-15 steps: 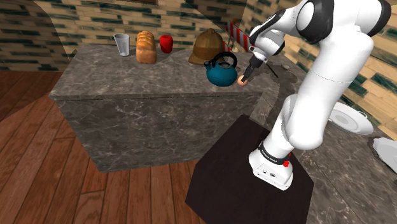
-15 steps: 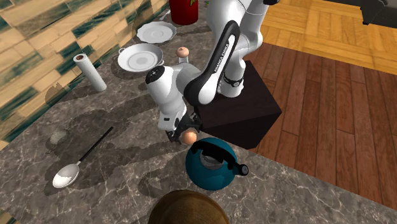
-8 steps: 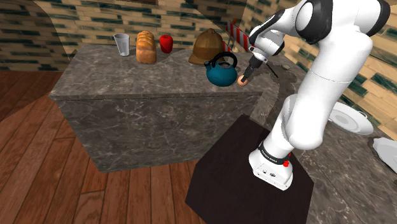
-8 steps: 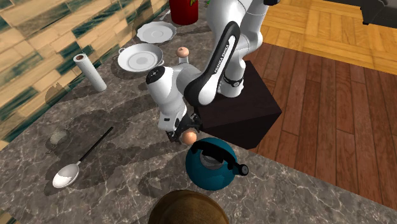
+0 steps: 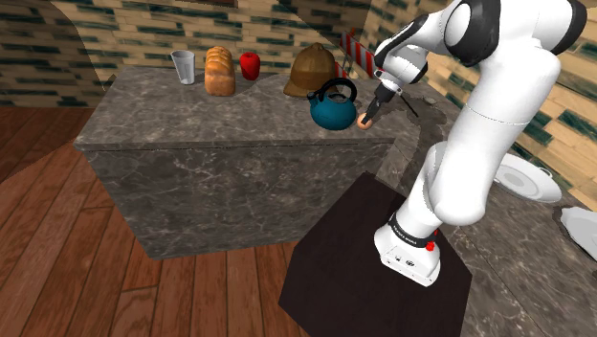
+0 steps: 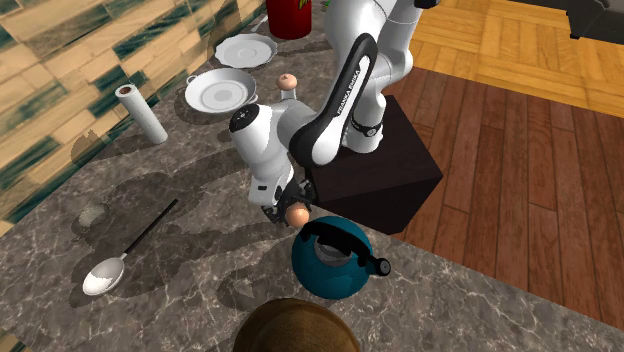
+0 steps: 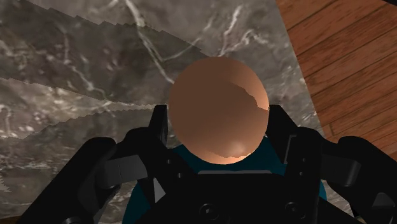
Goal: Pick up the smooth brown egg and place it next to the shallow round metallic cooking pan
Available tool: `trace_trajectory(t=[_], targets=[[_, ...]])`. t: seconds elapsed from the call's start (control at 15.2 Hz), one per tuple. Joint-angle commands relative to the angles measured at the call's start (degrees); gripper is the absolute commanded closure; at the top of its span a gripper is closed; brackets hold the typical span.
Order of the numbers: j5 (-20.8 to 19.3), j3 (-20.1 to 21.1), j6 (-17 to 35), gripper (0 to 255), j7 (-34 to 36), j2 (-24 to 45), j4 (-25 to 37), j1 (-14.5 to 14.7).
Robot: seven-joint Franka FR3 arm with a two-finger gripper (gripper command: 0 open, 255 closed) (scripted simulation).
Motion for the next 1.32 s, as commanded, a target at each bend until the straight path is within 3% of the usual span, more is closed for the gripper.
trace_trajectory(t=[0.0, 0.07, 0.33, 0.46, 0.79, 1.25], targets=[[0.0, 0.0, 0.0, 255, 0.0, 0.0, 0.0, 0.0], [0.0, 0.0, 0.0, 255, 0.0, 0.0, 0.0, 0.0], [-7.8, -2.6, -0.4, 255, 6.1, -6.3, 0.4, 3.1], [-12.1, -2.3, -0.7, 255, 9.5, -9.7, 0.8, 3.2], [-19.3, 1.3, -3.0, 255, 15.5, -15.7, 2.2, 0.5], [-24.3, 5.8, -7.6, 255, 20.5, -20.4, 5.0, -2.7]])
